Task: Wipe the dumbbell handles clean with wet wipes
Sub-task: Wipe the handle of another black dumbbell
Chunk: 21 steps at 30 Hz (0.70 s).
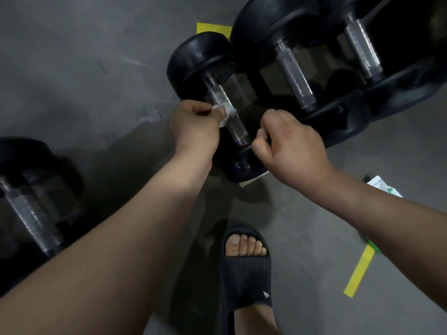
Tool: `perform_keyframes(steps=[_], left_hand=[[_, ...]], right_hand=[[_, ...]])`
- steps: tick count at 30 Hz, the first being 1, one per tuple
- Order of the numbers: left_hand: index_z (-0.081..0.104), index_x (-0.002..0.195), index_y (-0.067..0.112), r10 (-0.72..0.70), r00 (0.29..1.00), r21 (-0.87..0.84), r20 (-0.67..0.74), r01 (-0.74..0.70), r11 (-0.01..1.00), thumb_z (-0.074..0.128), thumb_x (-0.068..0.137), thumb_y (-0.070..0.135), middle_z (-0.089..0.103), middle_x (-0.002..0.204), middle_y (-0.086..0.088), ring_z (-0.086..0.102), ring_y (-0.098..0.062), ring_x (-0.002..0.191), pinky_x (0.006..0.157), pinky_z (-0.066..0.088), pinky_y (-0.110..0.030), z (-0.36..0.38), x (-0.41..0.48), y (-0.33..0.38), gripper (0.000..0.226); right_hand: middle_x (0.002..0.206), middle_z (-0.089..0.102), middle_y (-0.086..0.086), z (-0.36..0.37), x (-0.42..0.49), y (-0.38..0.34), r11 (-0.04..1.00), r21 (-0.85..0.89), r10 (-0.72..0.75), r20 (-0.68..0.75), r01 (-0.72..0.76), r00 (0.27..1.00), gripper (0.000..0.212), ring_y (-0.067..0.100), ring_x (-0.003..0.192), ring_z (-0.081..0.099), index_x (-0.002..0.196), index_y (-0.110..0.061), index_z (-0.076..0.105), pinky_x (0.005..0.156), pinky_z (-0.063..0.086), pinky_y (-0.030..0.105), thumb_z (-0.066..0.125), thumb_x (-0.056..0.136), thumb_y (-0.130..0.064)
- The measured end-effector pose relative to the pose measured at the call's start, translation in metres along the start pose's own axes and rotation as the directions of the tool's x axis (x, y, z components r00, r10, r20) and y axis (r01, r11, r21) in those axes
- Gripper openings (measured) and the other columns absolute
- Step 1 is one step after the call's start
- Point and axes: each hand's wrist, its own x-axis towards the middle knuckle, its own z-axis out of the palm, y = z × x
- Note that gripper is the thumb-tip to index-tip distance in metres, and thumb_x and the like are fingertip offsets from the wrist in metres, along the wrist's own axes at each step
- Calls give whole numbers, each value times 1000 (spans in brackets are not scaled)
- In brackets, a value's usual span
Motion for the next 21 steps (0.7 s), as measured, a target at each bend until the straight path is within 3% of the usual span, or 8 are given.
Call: perform_keyframes(steps=[3, 6, 11, 15, 18, 21], left_hand=[[66, 86, 24, 114, 993, 100, -34, -110, 989, 83, 78, 28, 71, 81, 6, 69, -8, 74, 70, 58, -27, 1, -4, -1, 18], [67, 79, 27, 136, 991, 103, -18, -133, 986, 81, 78, 28, 72, 76, 8, 69, -4, 71, 68, 58, -25, 1, -6, -3, 15], [66, 88, 28, 190, 980, 102, -50, -185, 978, 79, 82, 26, 69, 85, 11, 66, 1, 80, 76, 55, -20, 9, -18, -14, 15], [69, 85, 23, 16, 992, -149, -125, -35, 988, 83, 79, 20, 73, 81, 6, 71, -6, 73, 72, 59, -24, 18, -5, -4, 16], [70, 78, 21, -156, 970, -362, -186, 80, 929, 89, 73, 19, 76, 77, 1, 74, -14, 73, 73, 63, -32, 22, 15, 16, 20], [69, 78, 17, -223, 969, -445, -107, 153, 882, 89, 74, 17, 77, 79, -5, 75, -19, 76, 77, 63, -36, 20, 15, 16, 21]], right_hand=[[84, 53, 2, -1, 0, -1, 1000, -2, 9, 0, -9, 1000, 26, 32, 64, 56, 88, -15, 49, 54, 30, 30, 38, 88, -39], [83, 50, 0, -1, 0, -2, 1000, -2, 8, 2, -8, 1000, 23, 33, 65, 55, 86, -17, 45, 52, 32, 32, 39, 88, -39], [81, 47, -3, 0, 0, -1, 1000, -13, 12, -2, -12, 1000, 21, 30, 62, 53, 85, -17, 44, 52, 28, 30, 42, 88, -37], [82, 51, 0, 0, 0, -1, 1000, -1, 4, -1, -4, 1000, 23, 32, 63, 54, 85, -16, 46, 52, 31, 31, 40, 88, -38], [82, 51, 0, 1, 1, 0, 1000, -8, -1, 4, 1, 1000, 23, 30, 63, 54, 86, -16, 46, 52, 31, 31, 40, 89, -38], [83, 52, 0, 2, 0, 0, 1000, -14, 0, 2, 0, 1000, 24, 29, 62, 54, 86, -15, 47, 51, 34, 31, 40, 89, -38]])
